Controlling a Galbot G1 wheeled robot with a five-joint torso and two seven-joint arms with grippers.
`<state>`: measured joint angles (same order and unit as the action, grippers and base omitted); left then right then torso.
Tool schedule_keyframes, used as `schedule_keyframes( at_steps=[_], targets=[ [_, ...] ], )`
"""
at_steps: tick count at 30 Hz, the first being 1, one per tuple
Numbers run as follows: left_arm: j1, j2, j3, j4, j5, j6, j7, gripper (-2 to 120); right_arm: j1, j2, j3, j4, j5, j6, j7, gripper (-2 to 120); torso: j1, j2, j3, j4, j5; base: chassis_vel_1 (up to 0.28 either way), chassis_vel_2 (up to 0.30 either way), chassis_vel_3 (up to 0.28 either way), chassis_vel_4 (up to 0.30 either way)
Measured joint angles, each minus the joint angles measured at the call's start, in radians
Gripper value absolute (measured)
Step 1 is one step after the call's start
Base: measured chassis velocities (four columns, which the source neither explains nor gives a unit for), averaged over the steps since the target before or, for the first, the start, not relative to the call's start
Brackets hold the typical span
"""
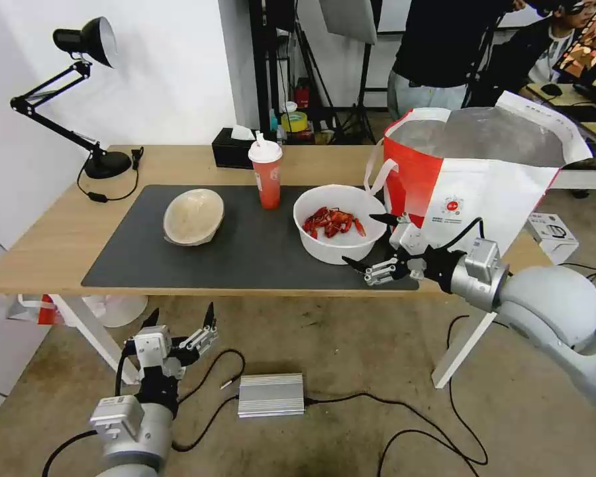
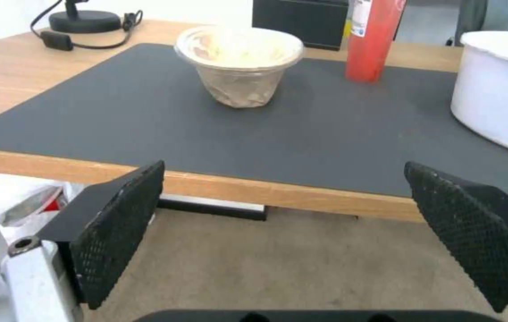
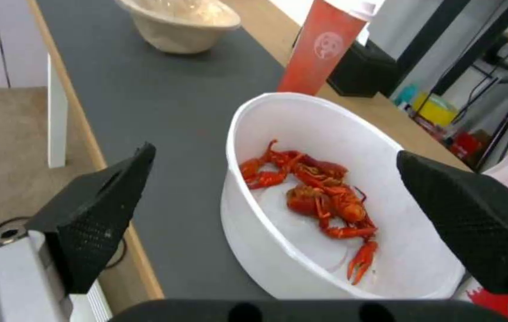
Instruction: Pick up the trash from the table and place it into the takeout bag.
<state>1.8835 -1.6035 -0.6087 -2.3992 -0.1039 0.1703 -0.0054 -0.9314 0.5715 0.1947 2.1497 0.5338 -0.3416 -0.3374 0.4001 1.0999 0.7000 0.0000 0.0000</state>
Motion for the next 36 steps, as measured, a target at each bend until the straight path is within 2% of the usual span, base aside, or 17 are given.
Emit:
schedule_keyframes(
  at_steps=[14,26,36],
  targets=[
    [0.005,-0.004,0.006,-0.001,0.015,-0.003,-0.001,99,0.082,-0.036,-0.056,-0.005,0.026,-0.046,-0.012,100,0.000,0.000,0.000,0.0000,0.0000,0.000,0.000,0.000,0.000],
    [0.007,-0.005,0.007,-0.009,0.024,-0.006,-0.003,99,0.215,-0.053,-0.126,-0.005,0.037,-0.100,-0.027,100,0.000,0.000,0.000,0.0000,-0.0001,0.000,0.000,0.000,0.000],
    [0.006,-0.005,0.009,-0.010,0.031,-0.006,-0.003,99,0.301,-0.046,-0.187,-0.025,0.046,-0.144,-0.060,100,0.000,0.000,0.000,0.0001,0.0000,0.000,0.000,0.000,0.000]
  ],
)
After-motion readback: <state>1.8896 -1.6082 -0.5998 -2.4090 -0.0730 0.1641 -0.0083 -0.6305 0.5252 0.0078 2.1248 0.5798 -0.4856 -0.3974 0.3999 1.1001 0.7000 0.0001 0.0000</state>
